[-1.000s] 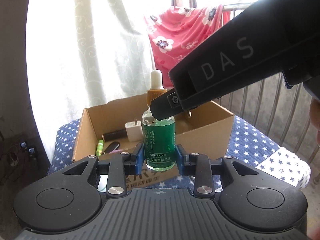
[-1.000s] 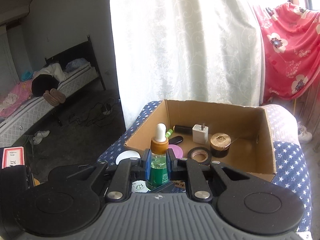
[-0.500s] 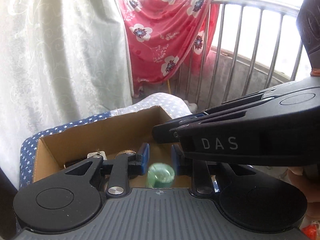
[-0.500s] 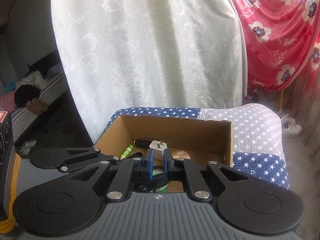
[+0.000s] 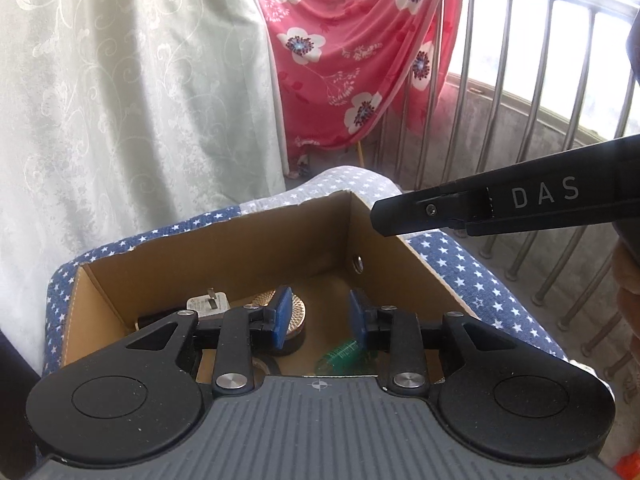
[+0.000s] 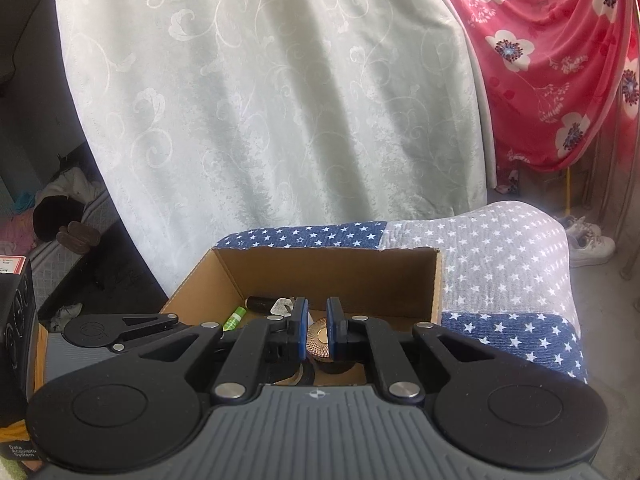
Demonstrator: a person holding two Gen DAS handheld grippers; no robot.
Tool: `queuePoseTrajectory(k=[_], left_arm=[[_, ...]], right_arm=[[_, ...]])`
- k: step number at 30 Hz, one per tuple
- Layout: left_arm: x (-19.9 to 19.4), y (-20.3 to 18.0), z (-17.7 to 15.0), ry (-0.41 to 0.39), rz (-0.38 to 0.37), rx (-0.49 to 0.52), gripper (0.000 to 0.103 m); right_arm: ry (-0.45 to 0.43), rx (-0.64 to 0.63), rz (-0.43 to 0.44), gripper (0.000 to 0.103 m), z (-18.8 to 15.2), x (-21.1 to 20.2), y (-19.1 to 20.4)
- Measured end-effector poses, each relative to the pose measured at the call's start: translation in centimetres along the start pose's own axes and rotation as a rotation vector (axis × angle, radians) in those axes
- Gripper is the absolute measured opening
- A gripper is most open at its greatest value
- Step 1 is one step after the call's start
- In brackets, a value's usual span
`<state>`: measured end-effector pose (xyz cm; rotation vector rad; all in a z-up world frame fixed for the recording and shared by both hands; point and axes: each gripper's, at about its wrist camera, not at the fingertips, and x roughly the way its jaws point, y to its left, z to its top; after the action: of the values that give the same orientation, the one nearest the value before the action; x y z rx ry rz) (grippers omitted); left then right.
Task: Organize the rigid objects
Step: 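Carry the green dropper bottle into the box and release it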
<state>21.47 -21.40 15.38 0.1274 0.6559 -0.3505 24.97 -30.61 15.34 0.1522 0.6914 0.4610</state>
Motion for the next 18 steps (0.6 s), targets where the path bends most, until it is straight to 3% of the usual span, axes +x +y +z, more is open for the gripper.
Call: queuePoseTrajectory(k=[5, 12, 18], left_arm=[[-3.5, 1.3, -1.7, -0.045, 0.053, -0.001, 0.048], [-6.3, 3.8, -3.5, -0.068, 0.079, -0.061, 0.049], [-8.3, 5.3, -5.2, -0.08, 0.075, -0.085, 0.049]], right_arm=[[-0.018, -0.03, 0.038, 0.012, -0.9, -2.1, 1.7], [0.004, 0.007, 0.074, 0.013, -2.3, -2.5, 2.6], [-0.033, 0.059, 0.093, 0.013, -4.1, -3.7, 2.9]])
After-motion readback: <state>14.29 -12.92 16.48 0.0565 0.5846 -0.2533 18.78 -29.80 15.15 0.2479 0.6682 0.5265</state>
